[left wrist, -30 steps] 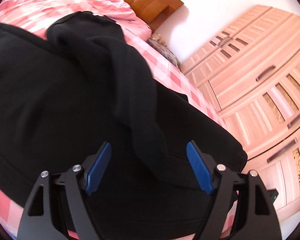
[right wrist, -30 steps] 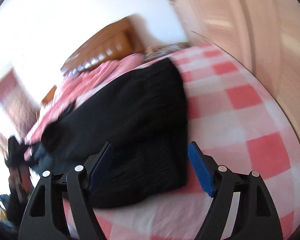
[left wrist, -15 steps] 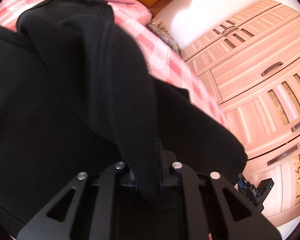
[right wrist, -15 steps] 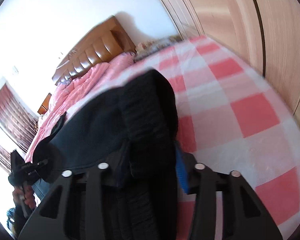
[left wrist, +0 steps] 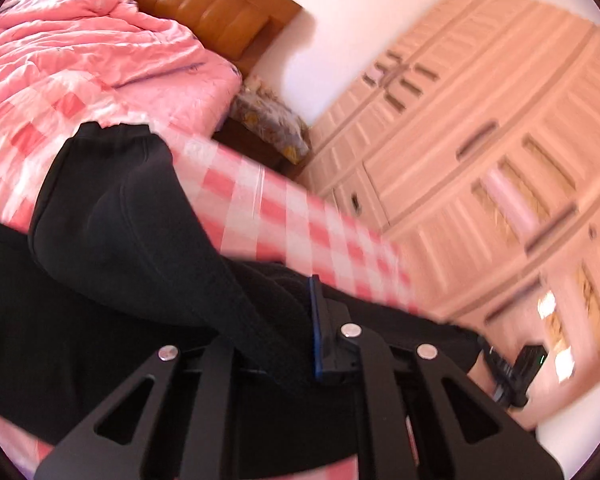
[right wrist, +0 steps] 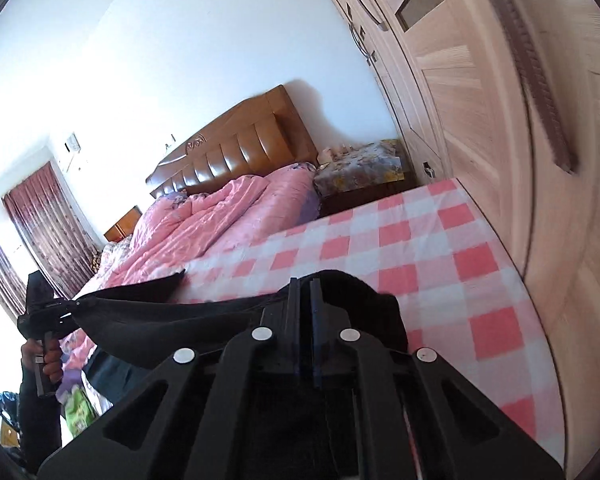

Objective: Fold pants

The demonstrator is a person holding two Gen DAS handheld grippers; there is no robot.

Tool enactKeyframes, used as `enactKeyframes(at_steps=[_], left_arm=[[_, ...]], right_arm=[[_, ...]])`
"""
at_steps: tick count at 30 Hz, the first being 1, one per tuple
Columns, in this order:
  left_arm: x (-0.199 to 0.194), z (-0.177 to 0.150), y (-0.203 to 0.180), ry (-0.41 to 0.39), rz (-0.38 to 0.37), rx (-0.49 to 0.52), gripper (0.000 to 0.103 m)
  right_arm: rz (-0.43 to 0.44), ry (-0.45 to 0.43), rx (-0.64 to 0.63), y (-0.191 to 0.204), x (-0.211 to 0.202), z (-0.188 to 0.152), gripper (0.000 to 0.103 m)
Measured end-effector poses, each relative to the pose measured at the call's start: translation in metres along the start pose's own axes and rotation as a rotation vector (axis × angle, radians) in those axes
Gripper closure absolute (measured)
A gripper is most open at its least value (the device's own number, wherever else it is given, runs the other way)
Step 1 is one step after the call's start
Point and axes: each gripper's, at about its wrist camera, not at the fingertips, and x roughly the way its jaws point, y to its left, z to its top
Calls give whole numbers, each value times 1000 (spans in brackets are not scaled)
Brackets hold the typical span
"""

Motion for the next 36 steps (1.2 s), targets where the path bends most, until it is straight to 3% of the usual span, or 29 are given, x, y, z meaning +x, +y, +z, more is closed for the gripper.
enactKeyframes(at_steps=[2, 5, 8, 9, 12, 15, 20, 23, 24, 25, 27, 30, 33, 34, 36], left_arm=[[7, -28, 8, 62, 33, 20, 92], [30, -90, 47, 180, 74, -28, 92], [51, -126, 87, 225, 84, -116, 92], [48, -129, 94, 199, 42, -140, 92], [39, -125, 90, 185, 25, -134, 92], [31, -122, 76, 158, 61, -61, 91], [41, -135, 83, 180, 126, -64, 88], [35, -135, 85, 161, 103, -76, 82], [33, -135, 85, 158, 98, -72, 73], [32, -135, 84, 152, 95, -65, 68], [30, -134, 82, 141, 97, -49, 52], [32, -134, 73, 135, 117, -20, 46], [35, -134, 64, 140, 153, 20, 41], [34, -134, 60, 140, 185, 28, 41], [22, -131, 48, 87, 348, 47, 41]], right_arm=[[-16, 47, 33, -10, 1, -25, 96], [-77, 191, 79, -32, 20, -81, 96], [-93, 195, 96, -44, 22, -98, 96], [-80, 186, 113, -46, 18, -95, 96], [-93, 159, 31, -28, 9, -84, 96], [-99, 144, -5, -20, 5, -81, 96], [-169, 209, -24, -32, 25, -101, 93], [-244, 215, -88, -23, 18, -95, 73], [-260, 215, -102, -20, 16, -93, 64], [-274, 208, -115, -16, 13, -90, 45], [-273, 160, -143, -4, 4, -84, 26], [-230, 127, -185, 18, 4, -77, 26], [-163, 149, -245, 45, 29, -65, 23], [-154, 157, -262, 52, 37, -62, 22], [-157, 179, -296, 64, 57, -54, 22]])
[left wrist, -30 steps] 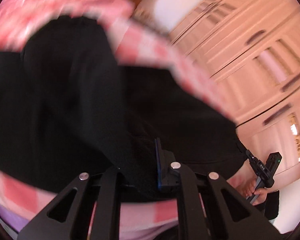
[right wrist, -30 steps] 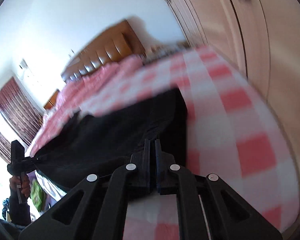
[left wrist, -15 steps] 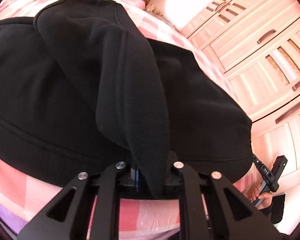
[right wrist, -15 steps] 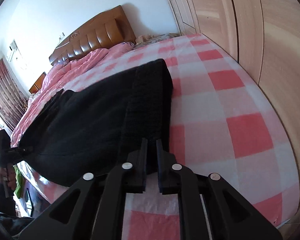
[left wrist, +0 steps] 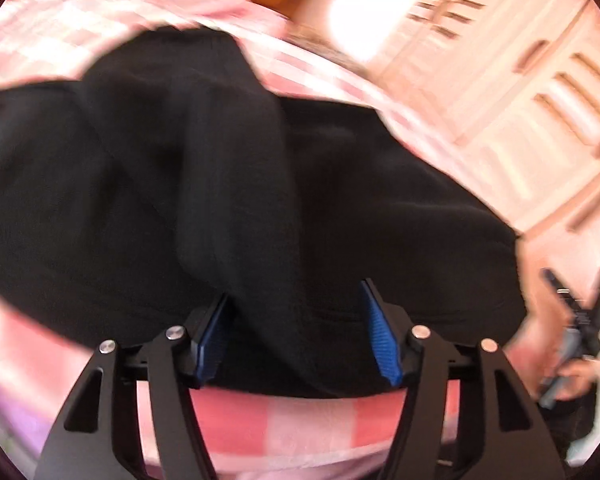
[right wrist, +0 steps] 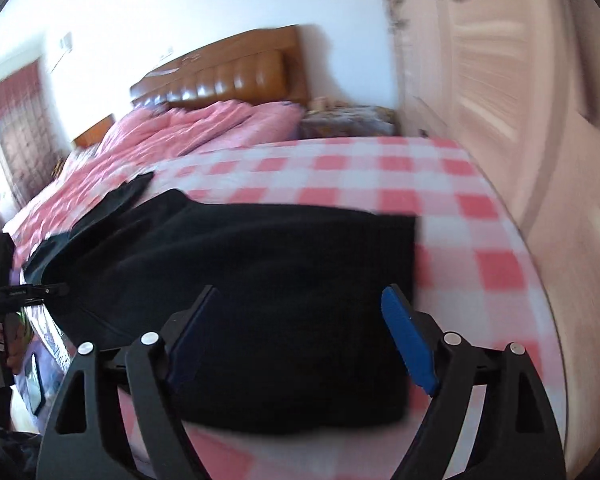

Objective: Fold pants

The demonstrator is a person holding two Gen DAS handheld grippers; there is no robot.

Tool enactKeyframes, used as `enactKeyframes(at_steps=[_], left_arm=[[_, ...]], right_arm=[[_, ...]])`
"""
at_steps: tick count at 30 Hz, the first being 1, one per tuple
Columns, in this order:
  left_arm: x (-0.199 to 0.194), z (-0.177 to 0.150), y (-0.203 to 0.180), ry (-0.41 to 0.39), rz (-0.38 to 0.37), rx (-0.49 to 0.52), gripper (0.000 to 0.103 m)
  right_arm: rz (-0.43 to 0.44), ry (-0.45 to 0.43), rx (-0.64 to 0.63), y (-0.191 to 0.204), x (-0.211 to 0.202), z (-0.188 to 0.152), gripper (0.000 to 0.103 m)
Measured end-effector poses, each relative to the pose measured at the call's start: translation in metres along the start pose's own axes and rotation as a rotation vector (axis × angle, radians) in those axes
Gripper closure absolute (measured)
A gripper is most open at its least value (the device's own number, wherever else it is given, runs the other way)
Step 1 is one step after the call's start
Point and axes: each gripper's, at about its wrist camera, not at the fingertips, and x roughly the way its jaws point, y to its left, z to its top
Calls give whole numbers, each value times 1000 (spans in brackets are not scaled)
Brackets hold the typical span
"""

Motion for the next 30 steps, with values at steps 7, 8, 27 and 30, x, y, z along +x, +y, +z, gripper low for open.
enactKeyframes(at_steps=[7, 8, 27, 30], left_arm=[[-77, 36, -87, -279, 108, 307, 10], [-61, 47, -110, -211, 47, 388, 7], [200, 116, -203, 298, -315, 276, 36], [202, 112, -210, 252, -291, 309, 36]], right_arm=[[75, 44, 14, 20, 31, 3, 20], [83, 57, 17, 23, 36, -1, 20], [-23, 116, -115, 31, 38, -52, 14], [-31, 118, -112, 30, 32, -56, 14]])
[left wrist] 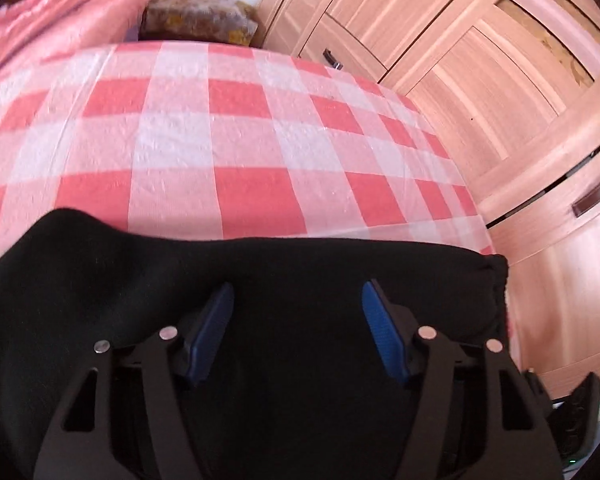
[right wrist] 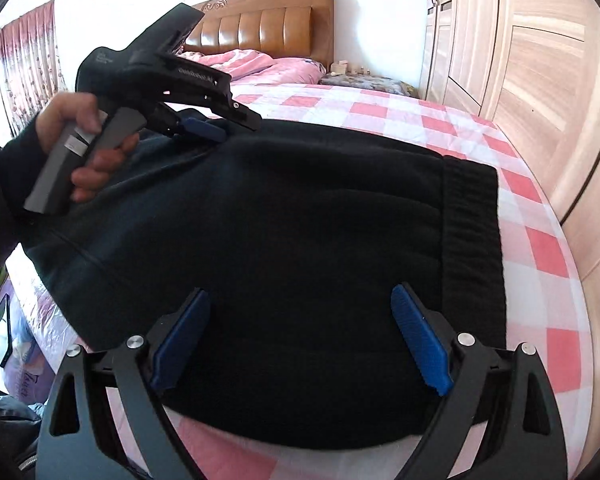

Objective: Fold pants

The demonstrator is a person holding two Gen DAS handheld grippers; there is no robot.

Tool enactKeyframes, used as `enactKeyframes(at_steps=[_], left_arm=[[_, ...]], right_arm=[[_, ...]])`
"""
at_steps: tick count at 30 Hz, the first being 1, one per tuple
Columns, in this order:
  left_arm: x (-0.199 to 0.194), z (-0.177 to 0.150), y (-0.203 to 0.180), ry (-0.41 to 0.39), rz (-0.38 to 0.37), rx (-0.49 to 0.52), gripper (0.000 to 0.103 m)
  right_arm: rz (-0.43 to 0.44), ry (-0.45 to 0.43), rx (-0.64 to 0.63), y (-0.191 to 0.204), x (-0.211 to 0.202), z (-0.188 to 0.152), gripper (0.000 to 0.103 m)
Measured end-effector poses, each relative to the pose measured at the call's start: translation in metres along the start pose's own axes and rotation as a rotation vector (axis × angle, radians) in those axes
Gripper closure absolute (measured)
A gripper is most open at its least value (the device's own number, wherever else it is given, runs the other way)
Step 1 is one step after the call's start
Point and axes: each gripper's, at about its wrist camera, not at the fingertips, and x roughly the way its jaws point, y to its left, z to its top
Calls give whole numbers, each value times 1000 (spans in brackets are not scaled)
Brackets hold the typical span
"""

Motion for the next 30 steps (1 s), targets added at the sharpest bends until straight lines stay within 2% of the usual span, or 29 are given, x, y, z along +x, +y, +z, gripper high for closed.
enactKeyframes(at_steps=[1, 3, 4, 7, 8, 9, 11, 13, 14, 15, 18, 19, 20, 23, 25, 28, 29, 30], left_arm=[[2, 1, 0, -9, 0, -6, 36], [3, 1, -1, -14, -23, -25, 29], [-12, 3, 0, -17, -31, -34, 29], [-41, -4, -20, -110, -30, -9, 28], [-44, -5, -27, -120, -42, 2, 24], [-41, -7, -38, -105, -48, 26, 20], [-28, -9, -50, -52, -25, 58, 20], [-4, -11, -54, 19, 20, 65, 20], [2, -13, -52, 34, 38, 62, 19], [3, -15, -54, 1, 34, 84, 12], [0, -16, -53, 4, 20, 78, 11], [-7, -18, -53, -4, 37, 70, 11], [-19, -21, -54, -32, 58, 75, 11], [-58, -34, -49, -123, 59, 89, 10], [-83, -36, -36, -162, 104, 75, 7], [-107, -20, 5, -164, 280, 30, 6], [-113, -9, 31, -138, 357, -17, 6], [-117, -2, 48, -117, 392, -54, 6]], right_arm=[[3, -1, 2, -1, -1, -1, 14], [2, 19, 15, -2, -3, 4, 15], [-4, 20, 32, -3, -7, 9, 15], [1, -60, 61, -1, -24, 32, 15], [-3, -61, 62, -1, -22, 36, 15], [-12, -44, 60, -1, -14, 42, 14], [-35, 6, 55, -1, 3, 46, 14], [-87, 127, 37, -1, 30, 41, 13], [-121, 136, -27, 5, 34, 33, 12], [-126, 111, -51, 8, 30, 29, 12], [-63, 112, -10, -2, 18, 23, 12], [-47, 114, -12, -5, 13, 23, 12], [-43, 114, -12, -6, 10, 24, 12], [-44, 66, 20, -4, -2, 31, 12], [-2, 22, 37, 0, -5, 41, 12], [38, -13, 26, 18, -3, 57, 12], [48, -20, 7, 27, 1, 65, 12], [52, -31, -3, 32, 4, 69, 12]])
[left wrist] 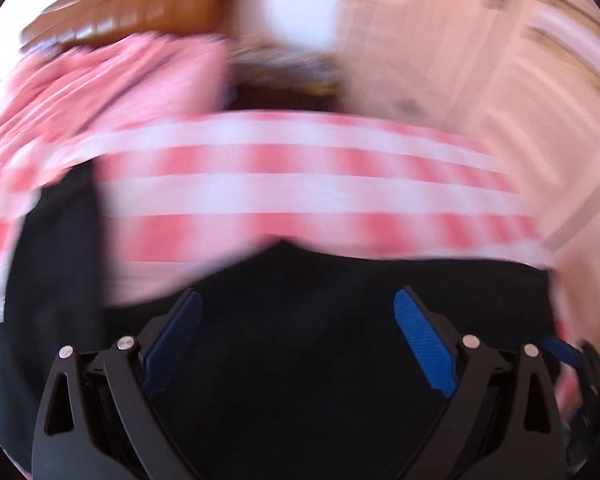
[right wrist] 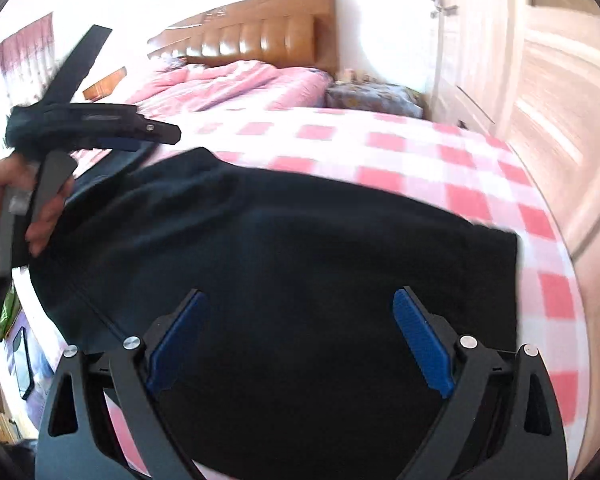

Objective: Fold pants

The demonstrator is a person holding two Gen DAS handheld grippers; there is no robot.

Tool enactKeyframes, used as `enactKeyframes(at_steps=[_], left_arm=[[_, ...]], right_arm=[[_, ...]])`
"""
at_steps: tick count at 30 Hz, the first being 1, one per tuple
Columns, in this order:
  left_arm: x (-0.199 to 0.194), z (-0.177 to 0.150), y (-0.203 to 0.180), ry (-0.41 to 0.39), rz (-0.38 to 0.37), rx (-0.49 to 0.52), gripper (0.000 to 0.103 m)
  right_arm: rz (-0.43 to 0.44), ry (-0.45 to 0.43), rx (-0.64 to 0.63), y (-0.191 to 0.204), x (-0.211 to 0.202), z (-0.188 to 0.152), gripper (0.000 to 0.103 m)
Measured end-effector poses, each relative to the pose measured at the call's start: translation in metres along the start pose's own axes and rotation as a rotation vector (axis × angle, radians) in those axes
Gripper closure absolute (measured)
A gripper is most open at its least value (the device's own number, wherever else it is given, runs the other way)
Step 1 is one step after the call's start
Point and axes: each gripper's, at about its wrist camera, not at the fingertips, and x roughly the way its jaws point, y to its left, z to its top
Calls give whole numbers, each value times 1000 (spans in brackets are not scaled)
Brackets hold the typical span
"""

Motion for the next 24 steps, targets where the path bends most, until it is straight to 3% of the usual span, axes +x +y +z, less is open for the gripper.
enactKeyframes(at_steps=[4, 6, 9, 11, 14, 17, 19, 20, 21, 24], left_arm=[[31, 32, 79, 123, 151, -96, 11], [45, 40, 105, 166, 150, -123, 26], [58, 51, 132, 177, 131, -157, 27], [67, 58, 148, 171, 171, -185, 27], [84, 62, 160, 197, 176, -223, 47], [89, 65, 160, 165, 193, -211, 48], [90, 67, 161, 154, 215, -205, 58], [90, 66, 161, 156, 263, -186, 83], [89, 64, 160, 156, 302, -167, 90], [80, 58, 165, 130, 270, -173, 93]], right_arm=[[70, -22, -22, 28, 12, 11, 12], [91, -13, -28, 37, 14, 12, 12], [115, 14, -28, 54, 32, 14, 12], [120, 30, -28, 54, 39, 14, 12], [119, 49, -19, 55, 45, 6, 12], [124, 62, 12, 48, 51, 2, 12], [127, 70, 39, 43, 54, 0, 12], [131, 74, 53, 40, 55, 0, 12], [137, 78, 71, 37, 55, -1, 12], [148, 81, 103, 31, 55, -1, 12]])
